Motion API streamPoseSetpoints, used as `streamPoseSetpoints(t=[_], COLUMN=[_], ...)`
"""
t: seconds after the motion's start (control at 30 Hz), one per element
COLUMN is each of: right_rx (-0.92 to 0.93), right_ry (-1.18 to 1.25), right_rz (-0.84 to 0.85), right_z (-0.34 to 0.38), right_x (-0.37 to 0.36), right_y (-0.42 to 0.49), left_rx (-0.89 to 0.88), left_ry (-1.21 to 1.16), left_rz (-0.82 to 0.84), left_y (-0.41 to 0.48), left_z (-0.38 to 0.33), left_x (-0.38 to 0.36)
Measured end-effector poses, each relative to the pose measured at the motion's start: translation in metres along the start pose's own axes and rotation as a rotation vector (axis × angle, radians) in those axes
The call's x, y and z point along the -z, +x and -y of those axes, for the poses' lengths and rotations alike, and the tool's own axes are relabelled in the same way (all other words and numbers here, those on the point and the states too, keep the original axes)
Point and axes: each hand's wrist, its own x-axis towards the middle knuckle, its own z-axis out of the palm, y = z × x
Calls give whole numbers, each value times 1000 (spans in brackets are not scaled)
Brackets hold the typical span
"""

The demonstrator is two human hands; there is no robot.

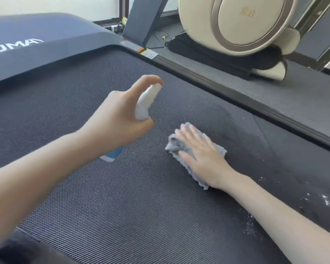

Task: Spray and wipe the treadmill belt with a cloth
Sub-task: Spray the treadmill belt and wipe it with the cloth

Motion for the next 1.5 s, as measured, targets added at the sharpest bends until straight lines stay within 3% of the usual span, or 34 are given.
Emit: streamPoseSetpoints(t=[0.13,0.43,0.7,0.97,1.03,1.2,1.27,1.37,1.5], right_rx=[37,-341,-120,267,151,-428,-522,-521,-283], right_ry=[-13,-92,-66,-11,10,-53,-58,-53,-88], right_rz=[-18,-57,-14,46,23,-57,-53,-78,-27], right_z=[7,-33,-23,12,-7,-69,-62,-28,18], right_x=[1,16,10,-2,2,19,23,22,11], right_y=[39,134,55,-70,-54,31,60,93,111], left_rx=[-11,68,74,80,85,125,132,127,124], left_ry=[-9,-32,-45,-77,-77,-94,-95,-114,-141], left_rz=[10,26,13,18,25,-5,-19,-26,-27], left_y=[-9,-18,-34,-41,-43,-50,-49,-45,-37], left_z=[3,11,14,7,10,18,20,19,14], left_x=[2,12,26,35,39,56,60,60,56])
